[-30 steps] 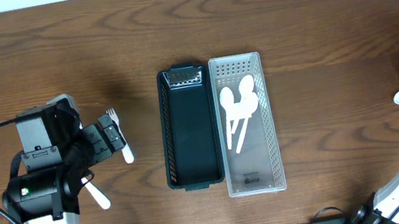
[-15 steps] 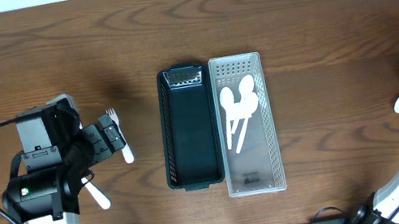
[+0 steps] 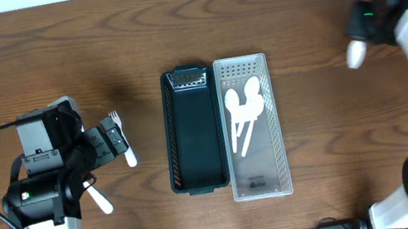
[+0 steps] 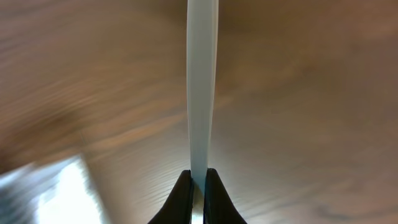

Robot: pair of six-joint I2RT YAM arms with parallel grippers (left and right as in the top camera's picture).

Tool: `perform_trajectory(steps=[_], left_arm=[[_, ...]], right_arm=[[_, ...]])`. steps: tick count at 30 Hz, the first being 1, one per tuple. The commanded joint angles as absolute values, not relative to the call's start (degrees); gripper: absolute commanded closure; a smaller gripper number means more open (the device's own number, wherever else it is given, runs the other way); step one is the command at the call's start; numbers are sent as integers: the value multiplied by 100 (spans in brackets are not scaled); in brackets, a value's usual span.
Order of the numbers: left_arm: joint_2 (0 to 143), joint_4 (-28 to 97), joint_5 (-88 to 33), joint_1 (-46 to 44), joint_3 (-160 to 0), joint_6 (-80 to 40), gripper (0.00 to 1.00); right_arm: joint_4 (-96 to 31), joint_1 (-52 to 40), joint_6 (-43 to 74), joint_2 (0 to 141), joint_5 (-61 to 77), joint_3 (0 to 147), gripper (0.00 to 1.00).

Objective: Pack container
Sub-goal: 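Lift the spoon and carry it left over the white basket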

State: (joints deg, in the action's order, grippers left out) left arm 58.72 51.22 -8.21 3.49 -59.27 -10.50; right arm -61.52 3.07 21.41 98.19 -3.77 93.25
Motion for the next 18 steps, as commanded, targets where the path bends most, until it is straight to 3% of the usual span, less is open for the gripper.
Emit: perform_trajectory(steps=[1, 9, 18], left_arm=[[5885, 5140, -794, 346, -6025, -1017, 2], [5885, 5137, -794, 346, -6023, -1017, 2], [5885, 5140, -794, 346, -6023, -1017, 2]], right_arm=[[-6189, -580, 2246, 9629, -226, 9327, 99], [-6193, -2351, 2703, 9894, -58, 9321, 99], [-6351, -3159, 3221, 10868, -54, 9295, 99]])
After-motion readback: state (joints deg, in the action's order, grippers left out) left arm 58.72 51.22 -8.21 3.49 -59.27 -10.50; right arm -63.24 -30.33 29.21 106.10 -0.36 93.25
